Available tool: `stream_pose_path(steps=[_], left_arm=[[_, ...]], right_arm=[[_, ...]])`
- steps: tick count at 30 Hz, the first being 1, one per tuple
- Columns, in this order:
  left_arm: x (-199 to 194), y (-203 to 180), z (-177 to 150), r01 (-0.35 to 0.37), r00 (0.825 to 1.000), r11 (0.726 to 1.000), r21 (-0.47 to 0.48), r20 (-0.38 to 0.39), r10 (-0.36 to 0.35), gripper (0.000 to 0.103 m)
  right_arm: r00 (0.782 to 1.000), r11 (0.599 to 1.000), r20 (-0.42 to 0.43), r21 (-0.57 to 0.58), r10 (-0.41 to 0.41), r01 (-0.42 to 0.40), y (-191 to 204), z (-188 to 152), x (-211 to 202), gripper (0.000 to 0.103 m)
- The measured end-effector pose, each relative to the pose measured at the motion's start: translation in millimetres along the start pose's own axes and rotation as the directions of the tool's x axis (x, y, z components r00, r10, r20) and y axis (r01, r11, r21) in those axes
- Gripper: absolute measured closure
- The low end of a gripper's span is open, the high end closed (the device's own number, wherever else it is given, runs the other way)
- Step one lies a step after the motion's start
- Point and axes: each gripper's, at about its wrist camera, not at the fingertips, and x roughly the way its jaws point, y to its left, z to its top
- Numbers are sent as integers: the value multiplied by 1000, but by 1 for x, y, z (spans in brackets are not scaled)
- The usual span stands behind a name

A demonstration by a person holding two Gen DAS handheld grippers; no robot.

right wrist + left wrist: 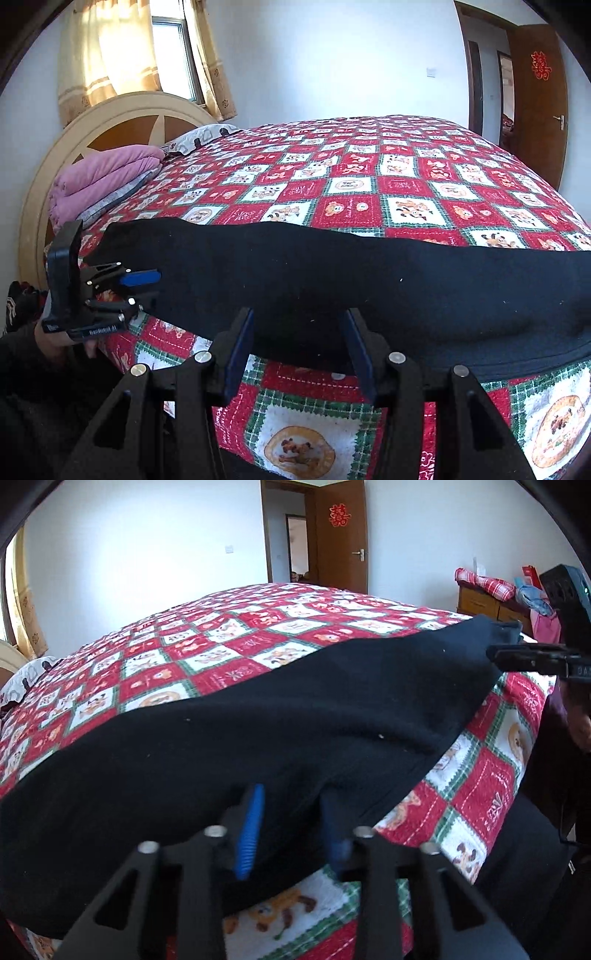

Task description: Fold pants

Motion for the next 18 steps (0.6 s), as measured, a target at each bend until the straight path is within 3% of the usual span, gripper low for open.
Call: stream_pose_path(steps=[1, 3, 14, 18], left_arm=[[-2, 1, -1, 8, 1000, 1000, -5, 1, -8, 92], [-5, -1, -2, 23, 1000, 1000, 7, -1, -23, 96], [-17, -12, -17, -23, 999, 990, 137, -26, 27, 96], [-29, -8, -11, -42, 998, 994, 102, 50, 37, 93]], right_arm=[[1000, 1000, -3, -4, -1, 1, 1, 0, 1, 52], [1000, 1000, -7, -16, -6, 6, 4, -2, 2, 52], [999, 999, -29, -36, -34, 33, 5, -6, 8, 52], [1000, 999, -12, -32, 0, 0, 6, -6, 4, 52]])
